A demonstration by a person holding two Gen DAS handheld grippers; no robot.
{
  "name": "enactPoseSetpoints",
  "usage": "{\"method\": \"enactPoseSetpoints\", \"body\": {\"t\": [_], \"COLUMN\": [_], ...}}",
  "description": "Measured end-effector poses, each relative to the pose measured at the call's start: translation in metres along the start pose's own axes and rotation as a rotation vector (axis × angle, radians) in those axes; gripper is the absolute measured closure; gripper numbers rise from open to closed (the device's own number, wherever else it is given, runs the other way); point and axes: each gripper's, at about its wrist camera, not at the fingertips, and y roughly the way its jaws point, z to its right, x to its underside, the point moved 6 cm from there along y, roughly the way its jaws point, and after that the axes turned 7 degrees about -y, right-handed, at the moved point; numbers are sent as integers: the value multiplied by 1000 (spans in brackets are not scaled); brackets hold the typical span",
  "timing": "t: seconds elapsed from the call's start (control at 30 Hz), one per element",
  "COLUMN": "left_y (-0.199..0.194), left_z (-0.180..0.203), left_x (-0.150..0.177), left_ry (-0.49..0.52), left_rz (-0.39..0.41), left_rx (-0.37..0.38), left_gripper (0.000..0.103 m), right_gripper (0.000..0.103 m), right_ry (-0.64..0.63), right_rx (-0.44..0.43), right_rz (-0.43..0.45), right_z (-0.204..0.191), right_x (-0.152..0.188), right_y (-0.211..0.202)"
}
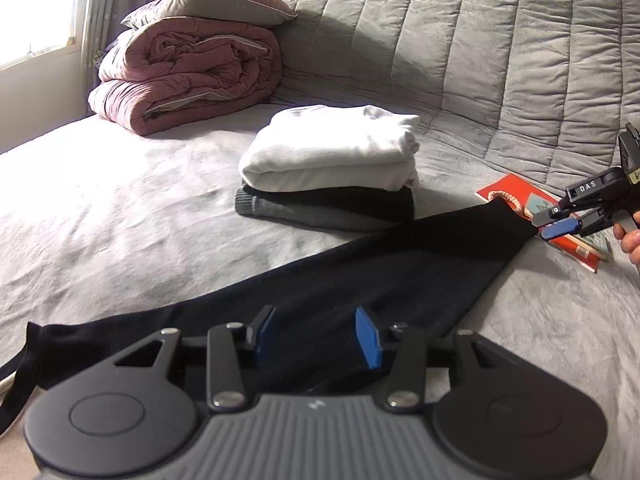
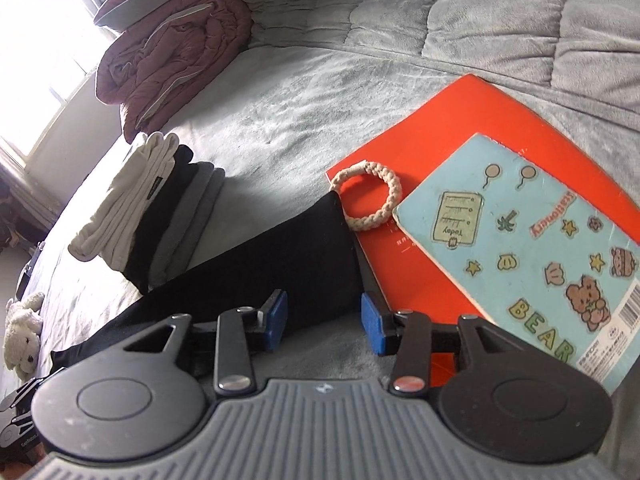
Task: Fold clothes
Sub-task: 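Grasp the black sleeve cuff with the right gripper, then lift the held sleeve cuff up off the bed with the right gripper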
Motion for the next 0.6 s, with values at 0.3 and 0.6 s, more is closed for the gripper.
{"method": "enactPoseSetpoints", "body": {"t": [0.3, 0.6], "left_y": [25, 8], "left_z": [5, -3], "left_x": [38, 27], "left_ry": [-49, -136], "left_rz": [-21, -84], "left_rx": [36, 5], "left_gripper": [51, 50], "right_gripper": [62, 95], "right_ry": [72, 7], "right_rx": [13, 144], "right_rz": [114, 262], "right_z": [-4, -30], "right_x": [12, -3], "right_y": [18, 9]}}
